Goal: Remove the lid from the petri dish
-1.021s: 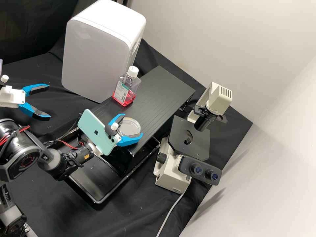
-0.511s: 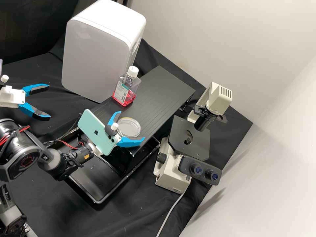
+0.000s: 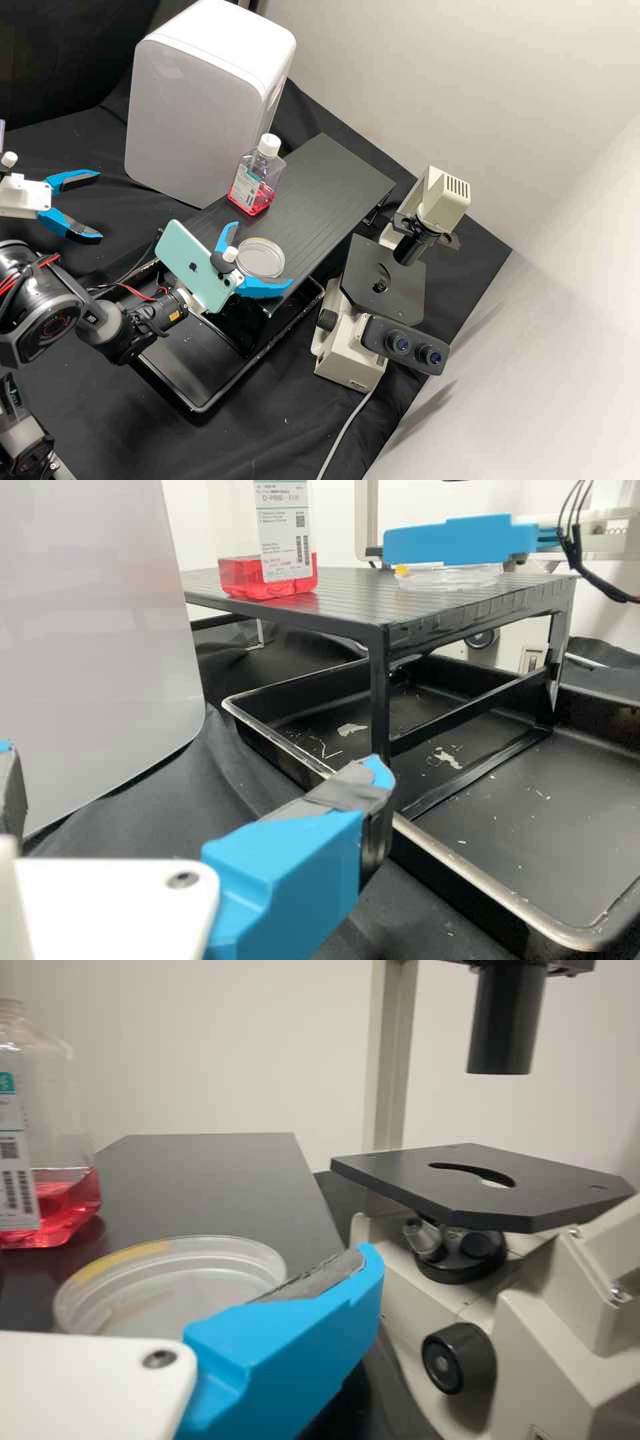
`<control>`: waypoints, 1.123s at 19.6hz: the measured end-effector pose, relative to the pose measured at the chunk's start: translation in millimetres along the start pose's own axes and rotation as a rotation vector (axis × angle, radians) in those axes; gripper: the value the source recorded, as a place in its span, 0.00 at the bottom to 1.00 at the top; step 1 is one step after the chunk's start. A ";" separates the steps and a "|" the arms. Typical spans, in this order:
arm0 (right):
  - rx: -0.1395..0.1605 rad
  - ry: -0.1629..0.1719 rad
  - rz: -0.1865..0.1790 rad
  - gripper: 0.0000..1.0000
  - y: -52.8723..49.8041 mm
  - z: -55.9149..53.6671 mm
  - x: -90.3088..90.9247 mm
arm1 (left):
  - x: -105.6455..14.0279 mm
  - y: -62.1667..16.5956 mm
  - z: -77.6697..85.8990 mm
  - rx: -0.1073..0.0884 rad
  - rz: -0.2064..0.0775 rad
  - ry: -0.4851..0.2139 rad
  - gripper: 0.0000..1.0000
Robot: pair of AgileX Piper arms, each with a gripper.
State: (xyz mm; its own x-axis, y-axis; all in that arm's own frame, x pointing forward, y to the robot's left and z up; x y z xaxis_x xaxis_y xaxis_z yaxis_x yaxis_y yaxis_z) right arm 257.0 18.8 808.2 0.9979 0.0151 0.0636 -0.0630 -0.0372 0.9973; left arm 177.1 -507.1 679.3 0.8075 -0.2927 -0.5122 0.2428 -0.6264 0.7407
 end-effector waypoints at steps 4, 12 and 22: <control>-0.016 0.004 -0.019 1.00 -5.4 -0.6 3.3 | 0.0 0.0 0.0 0.000 0.000 0.000 1.00; -0.014 -0.003 -0.017 1.00 -5.6 0.3 3.7 | 0.0 -0.5 1.0 0.000 -0.002 -0.002 1.00; -0.016 -0.021 0.003 1.00 -0.4 5.2 4.0 | -0.1 -0.7 2.0 0.000 -0.002 -0.005 1.00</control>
State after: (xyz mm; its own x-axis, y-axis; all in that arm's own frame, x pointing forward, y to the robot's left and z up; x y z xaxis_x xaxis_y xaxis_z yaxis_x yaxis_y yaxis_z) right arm 261.1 13.7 807.9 0.9978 -0.0059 0.0655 -0.0656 -0.0209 0.9976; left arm 175.8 -508.1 678.0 0.8039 -0.2951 -0.5163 0.2450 -0.6268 0.7396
